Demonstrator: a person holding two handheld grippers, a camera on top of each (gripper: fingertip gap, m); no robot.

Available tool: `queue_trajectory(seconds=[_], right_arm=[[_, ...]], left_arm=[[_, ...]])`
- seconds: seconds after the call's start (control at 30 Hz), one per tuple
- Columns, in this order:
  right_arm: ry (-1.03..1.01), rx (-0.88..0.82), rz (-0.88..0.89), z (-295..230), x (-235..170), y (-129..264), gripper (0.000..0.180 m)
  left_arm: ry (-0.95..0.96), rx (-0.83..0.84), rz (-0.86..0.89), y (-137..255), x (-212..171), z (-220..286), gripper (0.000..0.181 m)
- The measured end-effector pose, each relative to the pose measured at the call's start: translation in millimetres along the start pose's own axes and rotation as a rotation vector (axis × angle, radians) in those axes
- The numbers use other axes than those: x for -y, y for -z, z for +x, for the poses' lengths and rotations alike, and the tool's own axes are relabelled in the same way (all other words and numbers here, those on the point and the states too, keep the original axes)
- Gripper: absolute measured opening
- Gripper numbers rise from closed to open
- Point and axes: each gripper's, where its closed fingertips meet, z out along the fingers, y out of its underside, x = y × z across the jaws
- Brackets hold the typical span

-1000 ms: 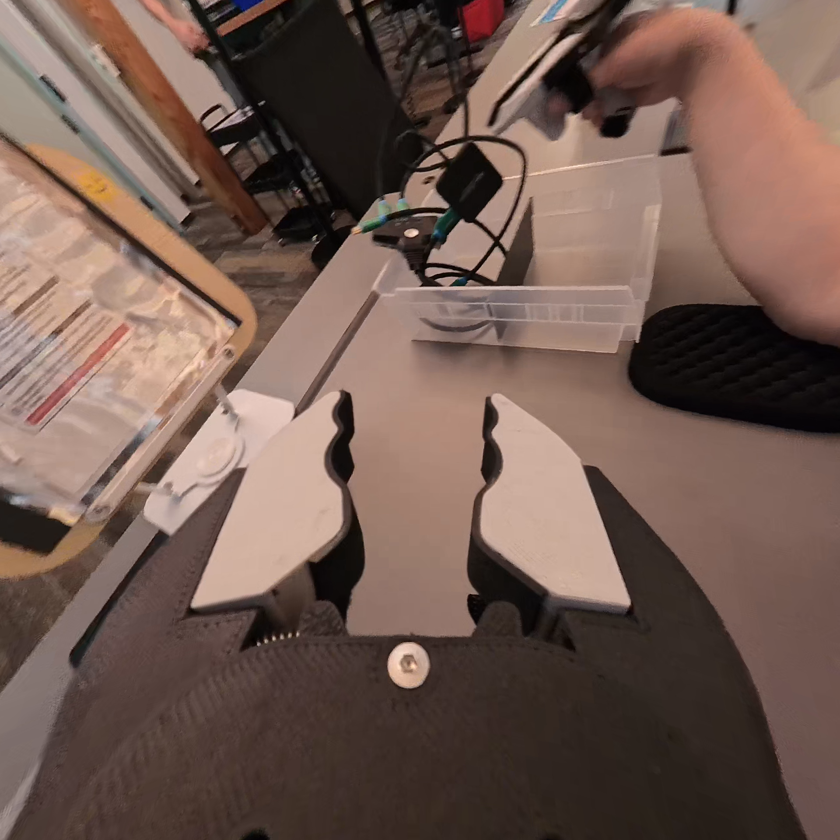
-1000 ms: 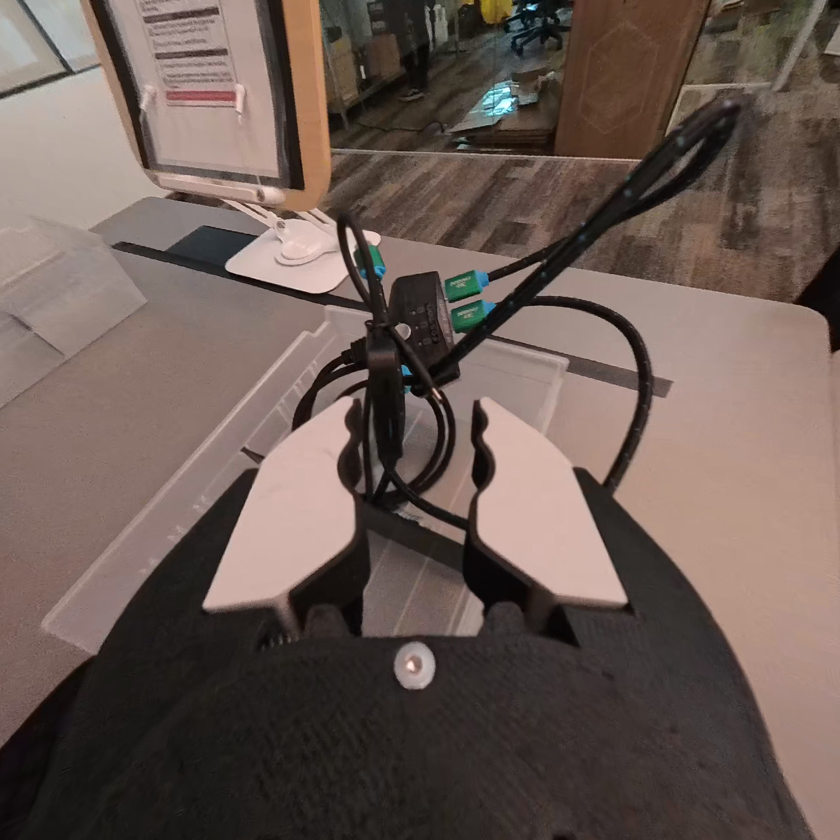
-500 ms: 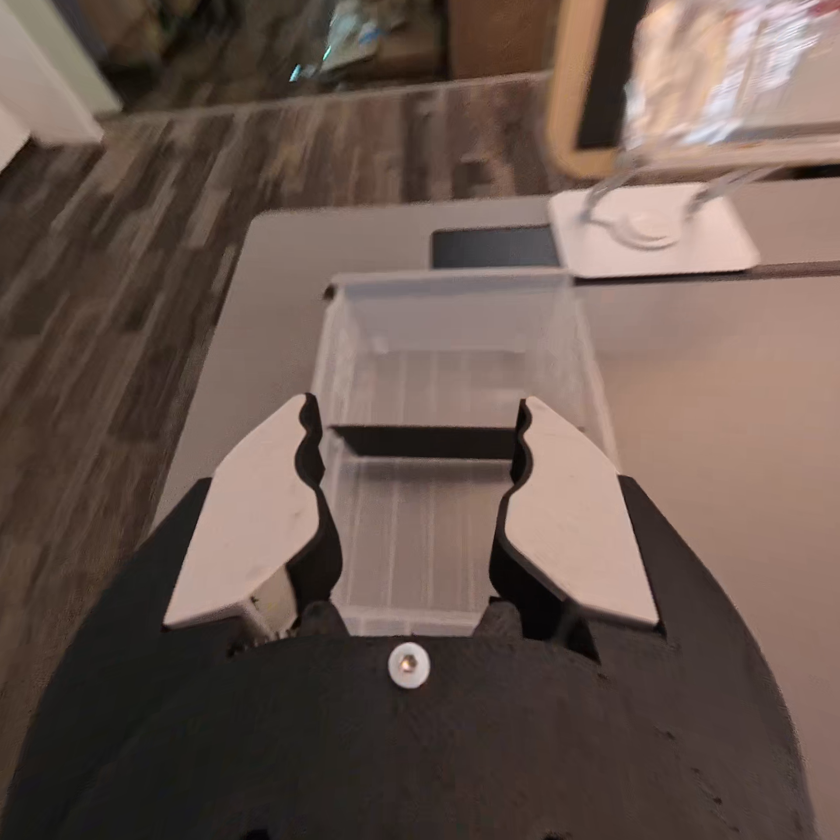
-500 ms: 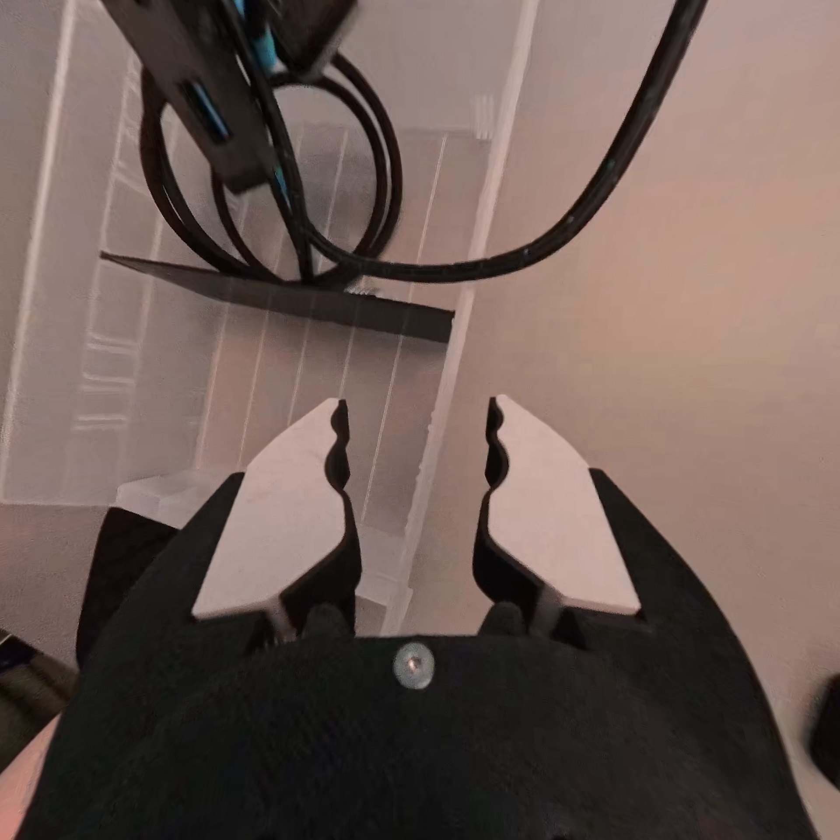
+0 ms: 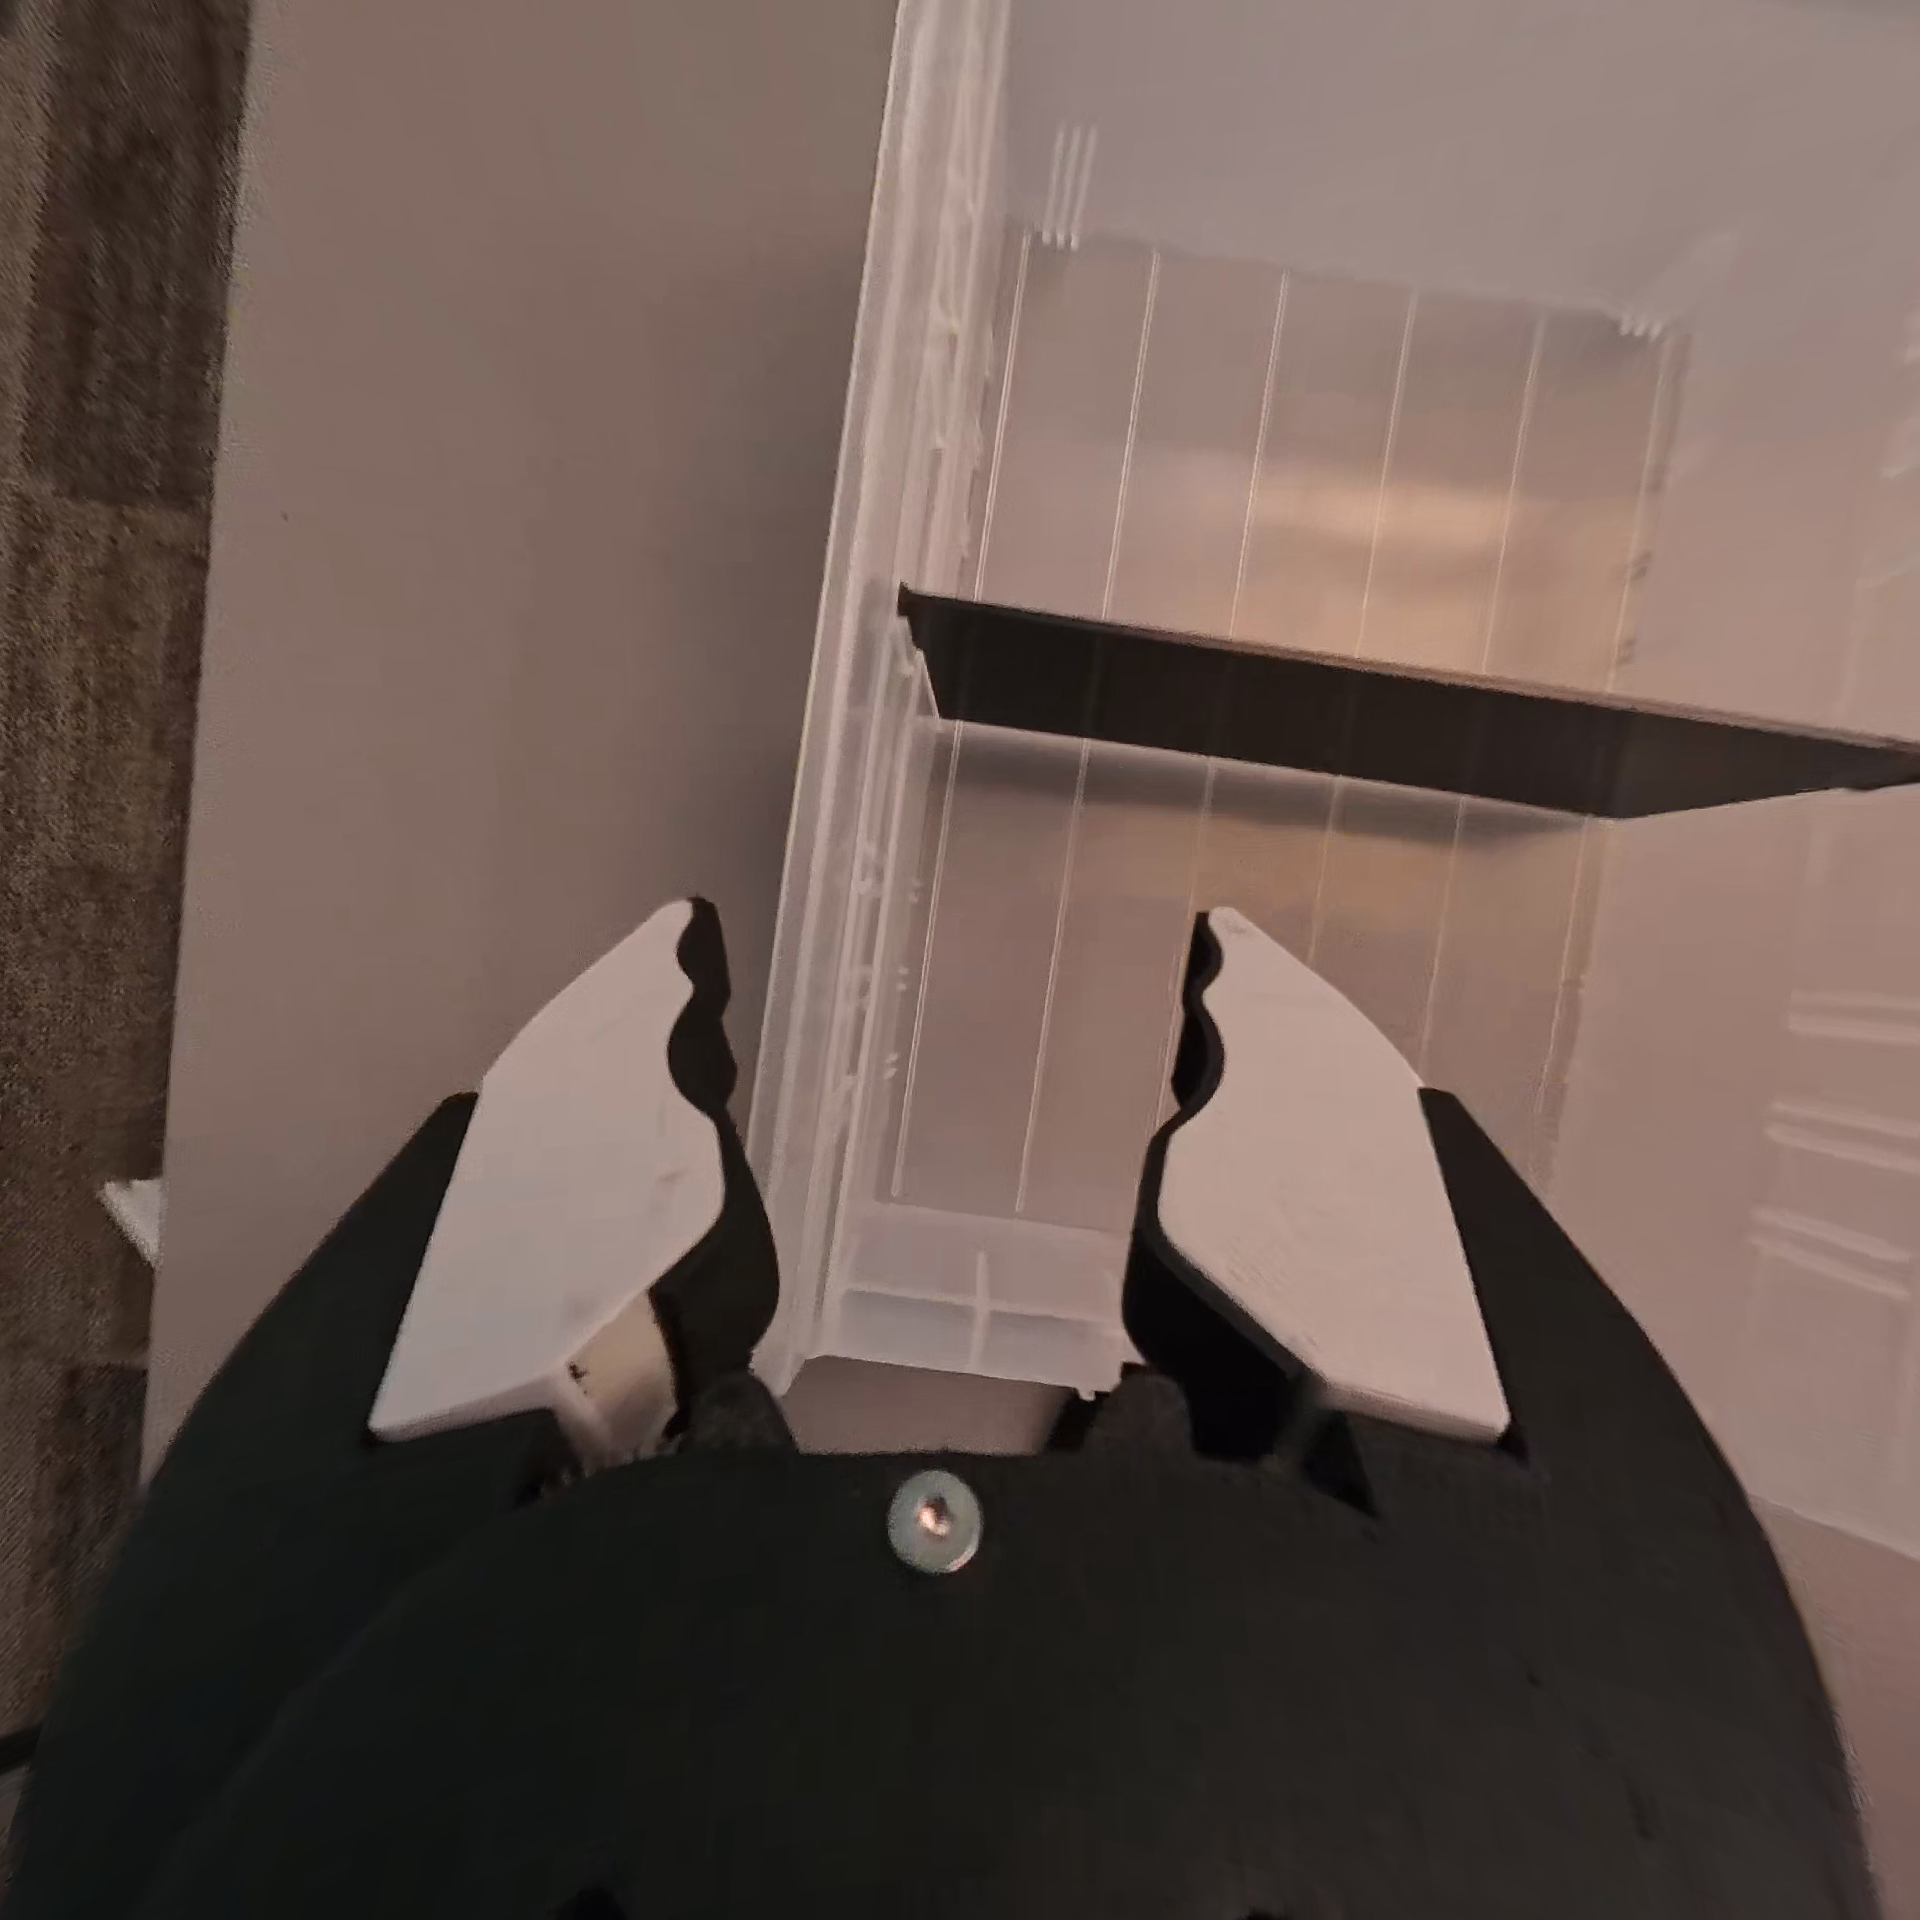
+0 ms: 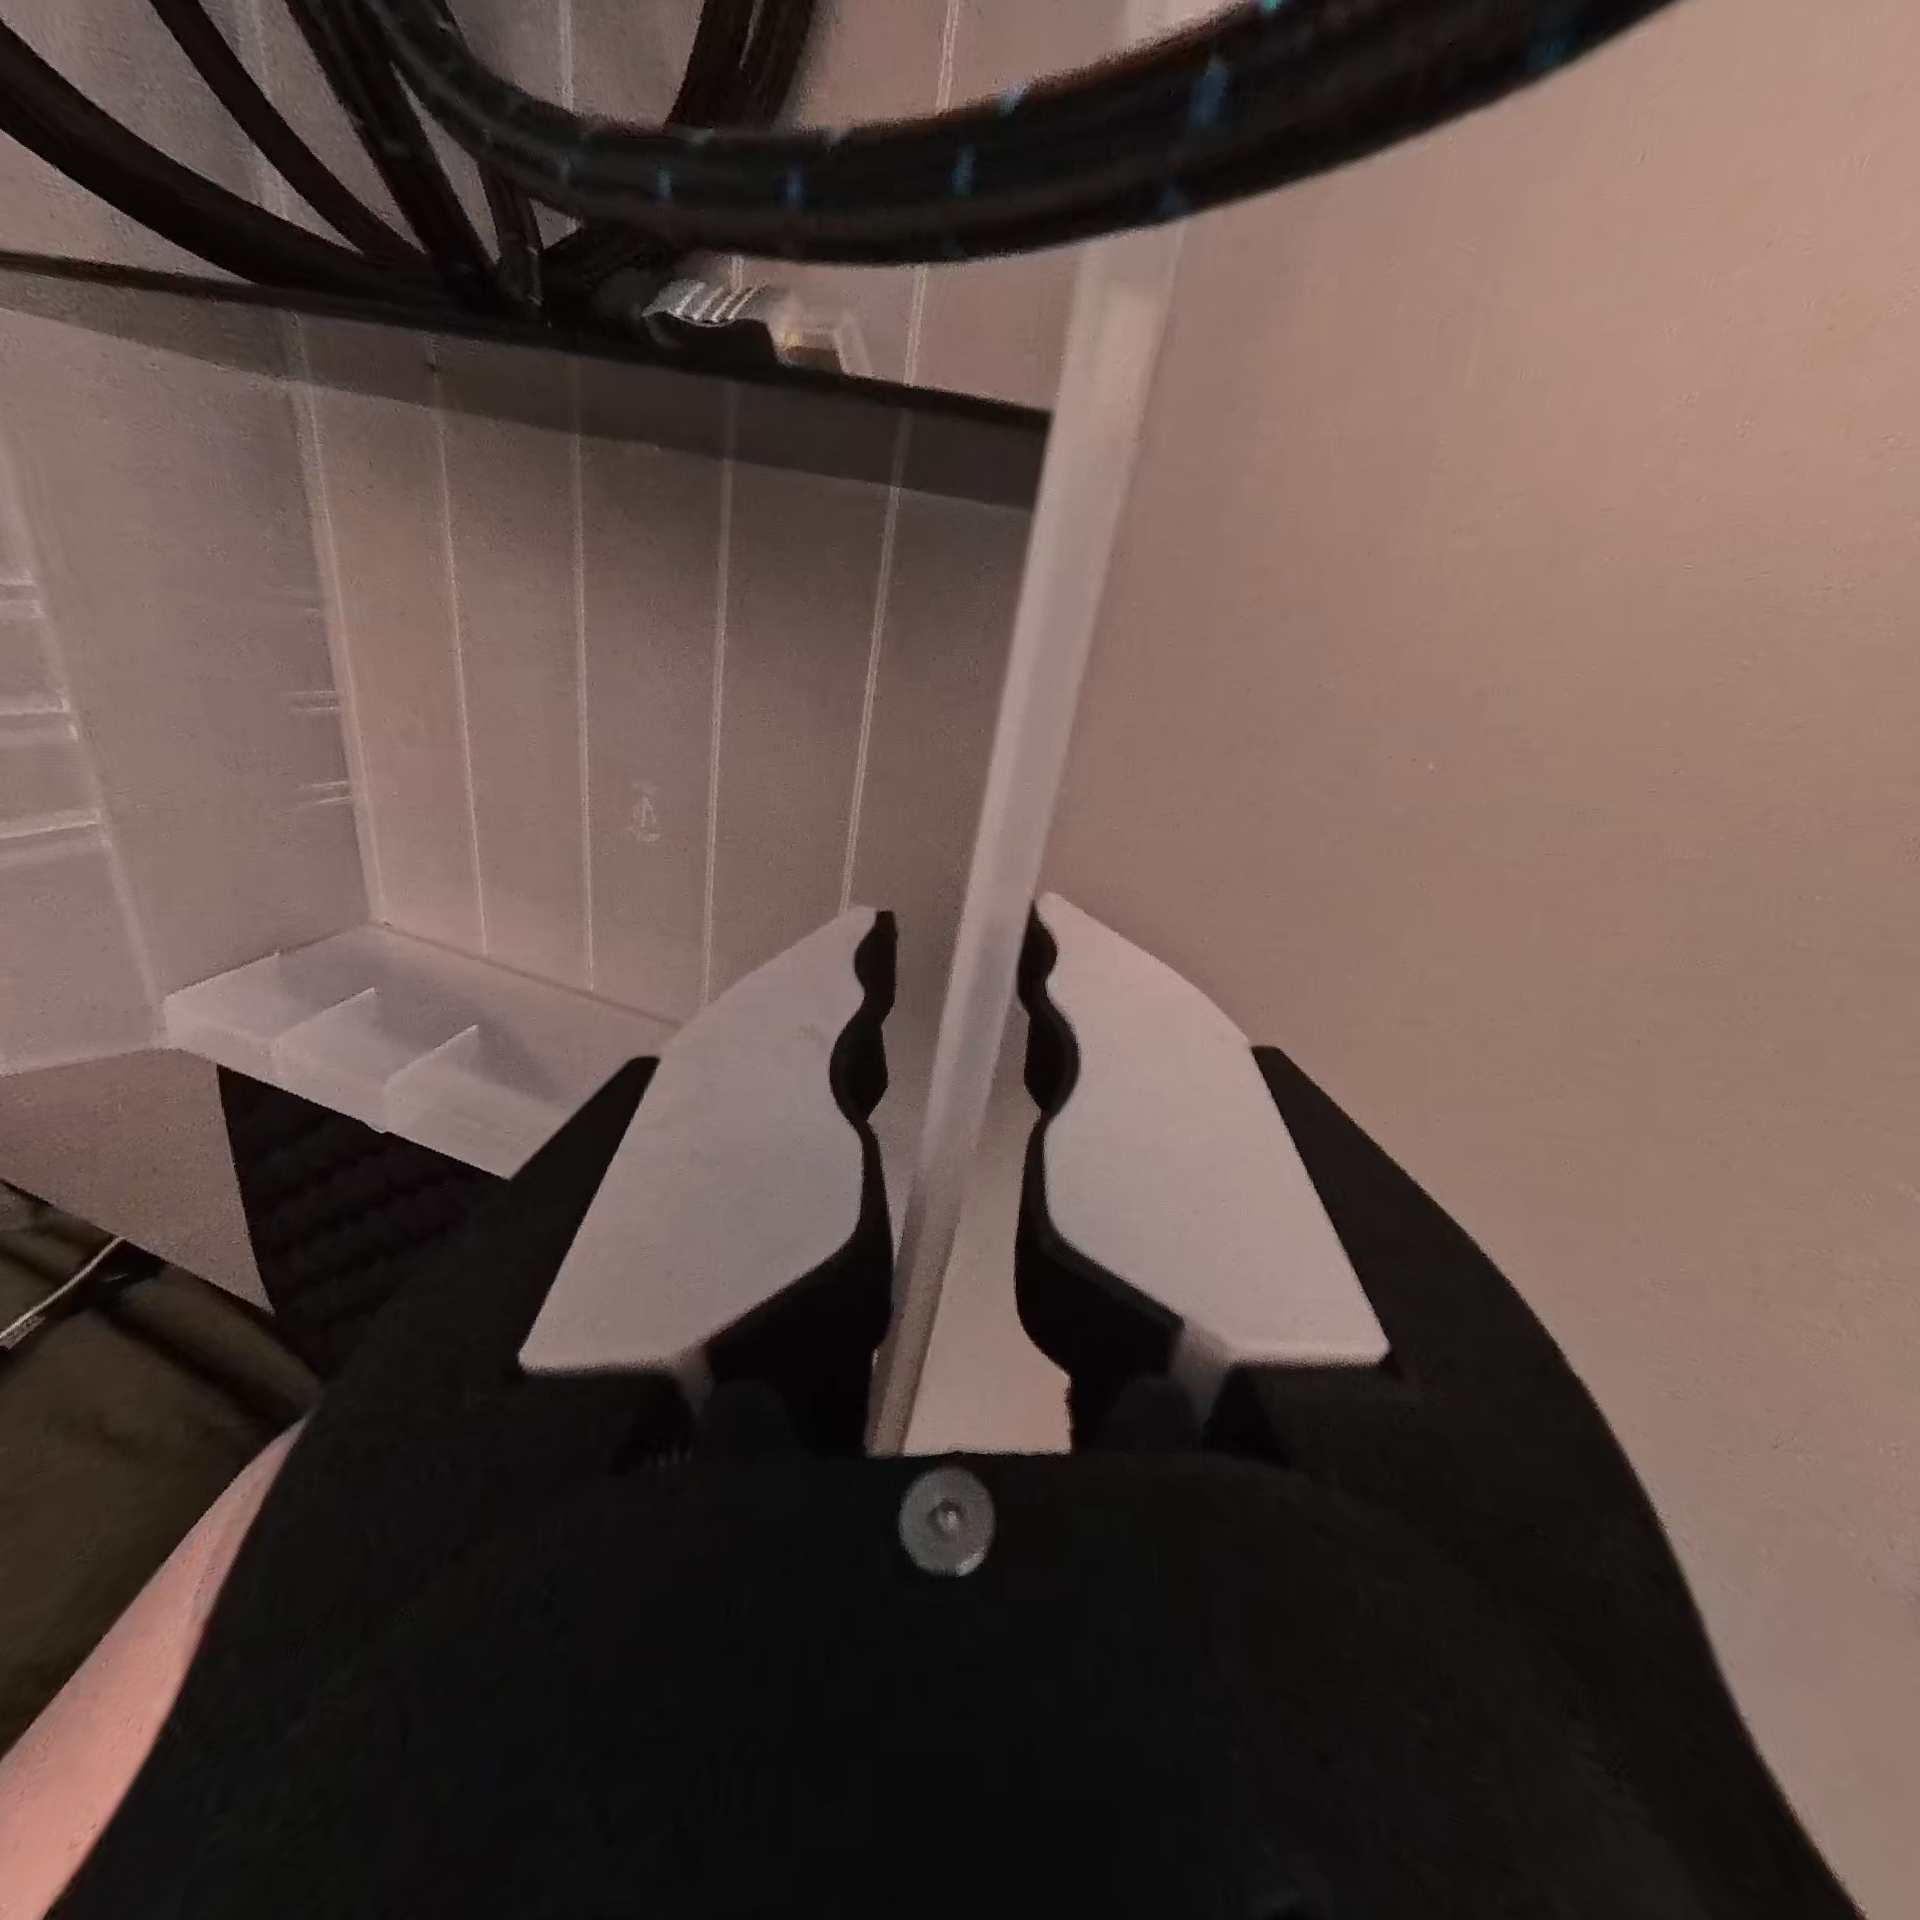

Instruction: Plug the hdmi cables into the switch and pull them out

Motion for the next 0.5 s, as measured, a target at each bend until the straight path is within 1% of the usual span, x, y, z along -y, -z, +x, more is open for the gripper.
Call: queue_trajectory(seconds=[0.17, 0.3, 0.4, 0.47, 0.5], right_arm=[[0.033, -0.022, -0.048, -3.5, -4.4, -1.0, 0.02], [0.068, -0.012, -0.098, -12.2, -9.3, -2.5, 0.02], [0.089, -0.006, -0.137, -19.3, -12.3, -3.8, 0.02], [0.086, -0.01, -0.156, -20.8, -12.5, -4.3, 0.019], [0.082, -0.011, -0.162, -21.1, -12.3, -4.4, 0.019]], left_arm=[[0.006, 0.005, -0.11, -10.3, -19.2, -6.4, 0.064], [0.004, 0.032, -0.127, -8.7, -24.5, -14.3, 0.037], [0.018, -0.045, -0.139, -6.7, -29.1, -4.9, 0.017], [-0.021, -0.046, -0.145, -6.2, -30.9, -1.3, 0.004], [-0.051, -0.036, -0.152, -6.0, -31.8, 0.4, 0.003]])
